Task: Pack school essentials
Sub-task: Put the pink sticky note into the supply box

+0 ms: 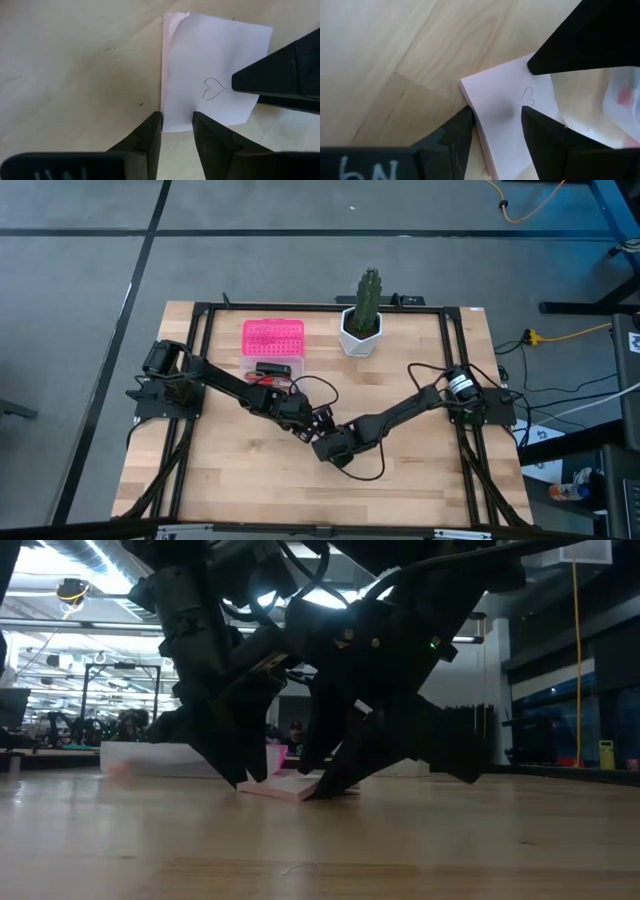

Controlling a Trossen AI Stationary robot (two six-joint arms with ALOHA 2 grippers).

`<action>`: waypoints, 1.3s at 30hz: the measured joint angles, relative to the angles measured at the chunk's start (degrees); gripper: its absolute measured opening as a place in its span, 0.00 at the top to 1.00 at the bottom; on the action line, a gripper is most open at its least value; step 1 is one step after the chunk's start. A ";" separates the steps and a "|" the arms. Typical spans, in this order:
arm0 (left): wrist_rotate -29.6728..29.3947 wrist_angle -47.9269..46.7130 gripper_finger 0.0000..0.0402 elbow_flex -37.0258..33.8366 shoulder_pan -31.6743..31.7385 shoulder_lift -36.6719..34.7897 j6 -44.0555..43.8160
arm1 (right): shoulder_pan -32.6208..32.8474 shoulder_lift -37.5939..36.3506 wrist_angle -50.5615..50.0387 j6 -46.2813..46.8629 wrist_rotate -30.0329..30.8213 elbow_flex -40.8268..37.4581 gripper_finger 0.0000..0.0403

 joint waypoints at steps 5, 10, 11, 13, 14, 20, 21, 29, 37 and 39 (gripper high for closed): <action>0.81 0.01 0.74 0.00 0.45 0.00 0.73 | 0.04 0.05 1.10 -0.44 1.68 -0.07 0.57; 2.23 0.38 0.74 0.00 0.94 0.04 1.58 | -0.07 0.22 2.23 -0.42 2.91 -0.09 0.57; 2.36 0.40 0.74 0.00 0.96 0.05 1.65 | -0.07 0.26 2.32 -0.47 3.51 -0.09 0.57; 2.38 0.37 0.74 0.00 0.96 0.07 1.69 | -0.07 0.28 2.33 -0.52 3.83 -0.09 0.59; 2.38 0.33 0.74 -0.01 0.96 0.07 1.69 | -0.07 0.28 2.33 -0.52 3.88 -0.09 0.60; 2.48 -0.22 0.74 0.06 0.94 0.07 1.62 | -0.05 0.33 2.07 -0.44 3.90 -0.11 0.71; 2.48 -0.47 0.74 0.11 0.94 0.07 1.58 | -0.05 0.33 1.98 -0.44 3.95 -0.11 0.73; 1.13 -4.37 0.74 0.06 0.83 -1.43 1.71 | 1.33 -1.17 -0.23 4.61 5.05 -0.17 0.83; -2.40 -13.21 0.74 0.00 -0.36 -11.09 1.44 | 3.12 -7.87 -8.20 18.91 2.18 -0.14 0.94; -4.47 -15.04 0.74 0.00 -1.58 -14.66 1.33 | 3.62 -9.72 -8.44 21.05 1.76 -0.13 0.96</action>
